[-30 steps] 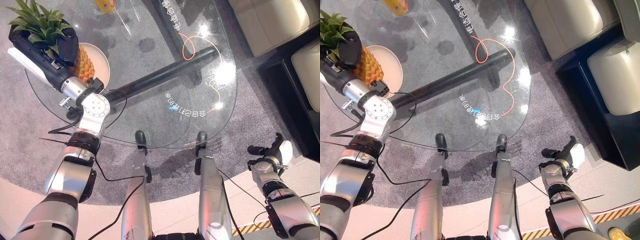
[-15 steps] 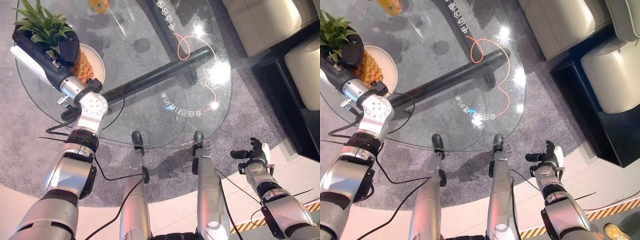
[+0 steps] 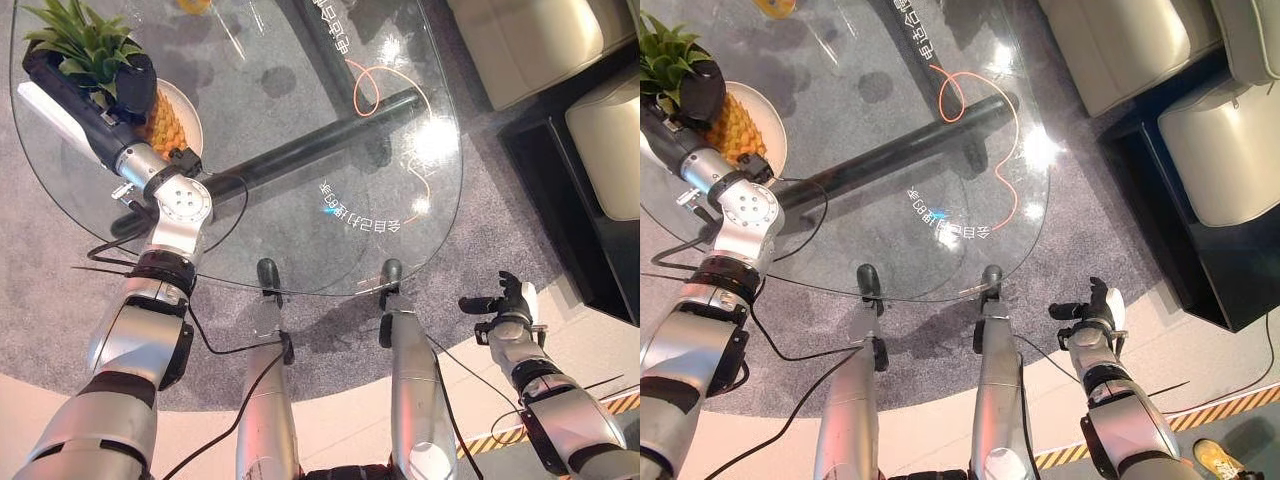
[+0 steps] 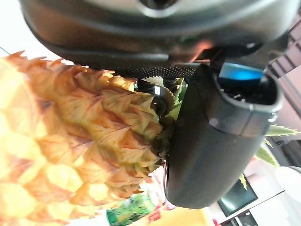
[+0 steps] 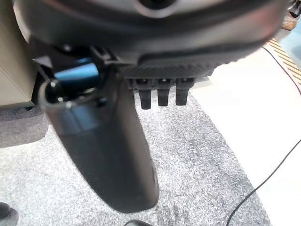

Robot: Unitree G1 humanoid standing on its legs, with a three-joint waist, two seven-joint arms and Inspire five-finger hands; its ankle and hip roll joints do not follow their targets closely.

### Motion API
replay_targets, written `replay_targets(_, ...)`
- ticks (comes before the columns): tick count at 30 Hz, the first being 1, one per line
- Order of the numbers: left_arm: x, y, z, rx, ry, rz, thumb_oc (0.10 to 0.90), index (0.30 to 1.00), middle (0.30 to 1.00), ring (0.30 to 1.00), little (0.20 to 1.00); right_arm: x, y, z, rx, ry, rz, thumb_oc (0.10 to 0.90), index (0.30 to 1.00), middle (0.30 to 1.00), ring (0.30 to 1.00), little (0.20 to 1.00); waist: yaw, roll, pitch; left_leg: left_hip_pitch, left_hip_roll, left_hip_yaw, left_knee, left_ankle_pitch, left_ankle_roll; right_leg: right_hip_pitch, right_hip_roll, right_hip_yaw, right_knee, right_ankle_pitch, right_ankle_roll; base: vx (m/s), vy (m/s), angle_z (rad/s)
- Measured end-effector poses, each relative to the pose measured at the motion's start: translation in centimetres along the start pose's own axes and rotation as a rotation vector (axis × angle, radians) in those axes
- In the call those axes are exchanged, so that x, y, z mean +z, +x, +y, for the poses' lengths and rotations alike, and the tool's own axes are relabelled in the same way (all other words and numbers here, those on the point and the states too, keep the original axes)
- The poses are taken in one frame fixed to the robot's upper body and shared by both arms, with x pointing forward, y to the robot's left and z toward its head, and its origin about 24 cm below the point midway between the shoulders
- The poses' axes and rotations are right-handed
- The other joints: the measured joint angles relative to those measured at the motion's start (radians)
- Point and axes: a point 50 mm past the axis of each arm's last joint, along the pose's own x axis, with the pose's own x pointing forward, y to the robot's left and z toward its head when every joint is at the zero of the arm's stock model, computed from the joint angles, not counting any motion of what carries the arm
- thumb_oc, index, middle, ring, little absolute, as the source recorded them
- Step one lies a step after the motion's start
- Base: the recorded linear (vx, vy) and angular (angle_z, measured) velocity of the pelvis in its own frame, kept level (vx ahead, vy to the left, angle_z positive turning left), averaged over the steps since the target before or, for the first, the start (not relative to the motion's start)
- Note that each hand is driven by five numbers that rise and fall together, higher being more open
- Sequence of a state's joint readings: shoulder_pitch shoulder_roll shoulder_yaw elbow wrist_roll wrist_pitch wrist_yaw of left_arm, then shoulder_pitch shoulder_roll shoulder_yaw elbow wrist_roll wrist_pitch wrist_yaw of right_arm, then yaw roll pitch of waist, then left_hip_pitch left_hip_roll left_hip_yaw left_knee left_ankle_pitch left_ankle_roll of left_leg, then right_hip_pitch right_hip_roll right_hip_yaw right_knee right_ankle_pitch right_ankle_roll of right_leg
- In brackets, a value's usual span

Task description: Pick up the fruit to the plate

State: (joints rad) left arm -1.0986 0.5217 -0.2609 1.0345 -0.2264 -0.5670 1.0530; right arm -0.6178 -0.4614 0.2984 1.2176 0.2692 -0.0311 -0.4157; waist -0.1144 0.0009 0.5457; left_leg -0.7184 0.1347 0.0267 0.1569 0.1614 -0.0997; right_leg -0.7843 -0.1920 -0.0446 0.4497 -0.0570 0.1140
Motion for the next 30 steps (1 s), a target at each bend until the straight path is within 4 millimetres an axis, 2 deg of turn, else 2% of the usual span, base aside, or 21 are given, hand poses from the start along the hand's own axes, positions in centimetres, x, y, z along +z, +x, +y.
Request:
replay_targets(4, -0.10, 0.13, 0.10, 0.011, 0.001, 0.011, 0.100, 0.300, 0.300, 0.300, 0.200, 0.02, 0.00, 0.00, 0.000, 0.000, -0.001, 0.800, 0.900, 0.900, 0.900, 0.900, 0.000, -0.009, 0.000, -0.001, 0.000, 0.000, 0.000, 0.000, 0.000, -0.002, 0.000, 0.001, 0.001, 0.000, 0.000, 0.00, 0.000, 0.00)
replay_targets(13, 0.04, 0.45, 0.19, 0.022, -0.004, 0.013, 0.100, 0.300, 0.300, 0.300, 0.200, 0.12, 0.00, 0.02, 0.000, 0.001, -0.007, 0.800, 0.900, 0.900, 0.900, 0.900, -0.001, -0.010, 0.000, -0.014, 0.000, 0.000, 0.000, 0.000, 0.000, -0.013, 0.000, 0.000, -0.001, 0.000, 0.000, 0.00, 0.000, 0.00)
replay_targets(15, 0.00, 0.47, 0.22, 0.023, -0.003, 0.015, 0.141, 0.335, 0.335, 0.335, 0.241, 0.15, 0.00, 0.03, 0.000, 0.002, -0.010, 0.800, 0.900, 0.900, 0.900, 0.900, 0.000, -0.010, 0.000, -0.017, 0.000, 0.000, 0.000, 0.000, 0.000, -0.015, 0.000, 0.000, -0.001, 0.000, 0.000, 0.00, 0.000, 0.00)
replay_targets(18, -0.10, 0.49, 0.31, 0.025, 0.001, 0.017, 0.136, 0.331, 0.331, 0.331, 0.236, 0.29, 0.00, 0.04, 0.000, 0.005, -0.020, 0.800, 0.900, 0.900, 0.900, 0.900, 0.000, -0.010, 0.000, -0.017, 0.000, 0.000, 0.000, 0.000, 0.000, -0.015, 0.000, -0.001, -0.001, 0.000, 0.000, 0.00, 0.000, 0.00)
replay_targets(20, -0.17, 0.49, 0.36, 0.027, 0.005, 0.019, 0.100, 0.300, 0.300, 0.300, 0.200, 0.38, 0.01, 0.04, 0.000, 0.007, -0.024, 0.800, 0.900, 0.900, 0.900, 0.900, 0.000, -0.010, 0.000, -0.017, 0.000, -0.001, 0.001, 0.000, 0.000, -0.016, 0.000, -0.001, -0.001, 0.000, 0.000, 0.00, 0.000, 0.00)
replay_targets(30, -0.23, 0.60, 0.26, 0.004, 0.012, 0.021, 0.100, 0.300, 0.300, 0.300, 0.200, 0.78, 0.07, 0.04, -0.001, 0.012, -0.035, 0.800, 0.900, 0.900, 0.900, 0.900, -0.001, -0.011, 0.000, -0.029, 0.000, -0.002, 0.002, 0.000, 0.000, -0.027, 0.001, -0.001, -0.001, 0.000, 0.000, 0.00, 0.000, 0.00)
